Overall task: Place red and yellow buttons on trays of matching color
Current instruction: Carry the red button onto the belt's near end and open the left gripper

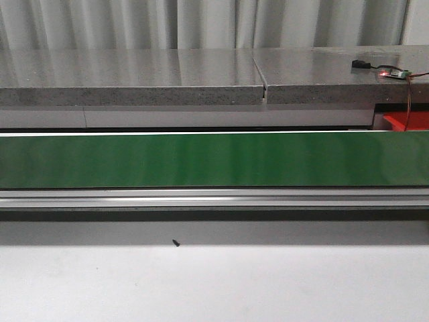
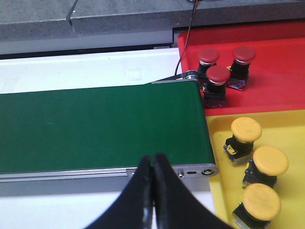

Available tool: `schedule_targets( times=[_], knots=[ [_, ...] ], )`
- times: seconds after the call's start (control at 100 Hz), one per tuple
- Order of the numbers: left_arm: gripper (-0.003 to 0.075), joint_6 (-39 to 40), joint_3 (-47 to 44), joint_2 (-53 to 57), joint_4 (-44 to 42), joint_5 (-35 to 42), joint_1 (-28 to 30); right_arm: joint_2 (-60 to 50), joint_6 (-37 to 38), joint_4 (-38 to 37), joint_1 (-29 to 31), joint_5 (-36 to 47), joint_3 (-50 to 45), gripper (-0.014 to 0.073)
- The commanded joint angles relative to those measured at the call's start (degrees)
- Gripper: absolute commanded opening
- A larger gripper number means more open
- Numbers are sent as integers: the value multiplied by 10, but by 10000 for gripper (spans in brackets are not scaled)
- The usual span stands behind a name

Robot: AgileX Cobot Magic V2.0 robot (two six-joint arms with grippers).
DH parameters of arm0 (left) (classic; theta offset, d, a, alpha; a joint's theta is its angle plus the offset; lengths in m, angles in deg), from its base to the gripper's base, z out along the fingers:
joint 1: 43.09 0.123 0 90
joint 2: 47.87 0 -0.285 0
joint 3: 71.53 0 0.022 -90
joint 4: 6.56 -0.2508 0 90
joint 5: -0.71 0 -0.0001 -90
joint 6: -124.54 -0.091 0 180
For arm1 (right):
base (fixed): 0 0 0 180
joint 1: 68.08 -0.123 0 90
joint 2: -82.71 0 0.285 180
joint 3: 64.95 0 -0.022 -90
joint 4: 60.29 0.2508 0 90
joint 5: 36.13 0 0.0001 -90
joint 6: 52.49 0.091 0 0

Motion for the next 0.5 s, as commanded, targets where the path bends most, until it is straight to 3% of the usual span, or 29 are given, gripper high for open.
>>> schedule_targets(
  times=[0.0, 0.49],
  knots=[
    [470, -5, 15, 22, 11, 7, 1, 2, -4, 3, -1, 41, 15, -67],
    [475, -15, 38, 48, 11, 29, 1, 2, -4, 3, -1, 41, 15, -67]
  ],
)
